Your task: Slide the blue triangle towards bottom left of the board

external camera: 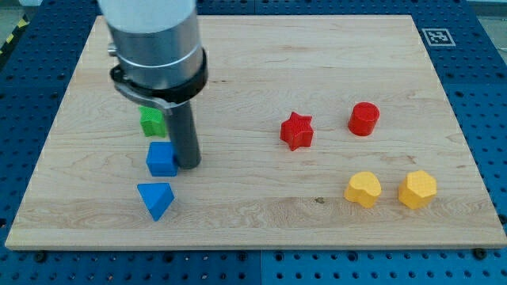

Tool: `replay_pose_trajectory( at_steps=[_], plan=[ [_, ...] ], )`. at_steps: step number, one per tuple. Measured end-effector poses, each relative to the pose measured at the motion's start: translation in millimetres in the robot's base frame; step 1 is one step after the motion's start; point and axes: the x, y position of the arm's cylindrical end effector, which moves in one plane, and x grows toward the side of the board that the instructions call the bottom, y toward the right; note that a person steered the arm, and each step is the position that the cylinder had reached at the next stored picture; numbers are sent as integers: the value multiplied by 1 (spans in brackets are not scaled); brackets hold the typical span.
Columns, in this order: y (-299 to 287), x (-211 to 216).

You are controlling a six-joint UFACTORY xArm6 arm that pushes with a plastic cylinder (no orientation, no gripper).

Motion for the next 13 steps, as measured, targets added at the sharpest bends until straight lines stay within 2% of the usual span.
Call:
replay_pose_trajectory(
  at_steps=[1,3,5,7,9,13],
  plan=[
    [-10,0],
    [43,0],
    [45,0],
    [57,23],
    [54,61],
    [26,66]
  ],
)
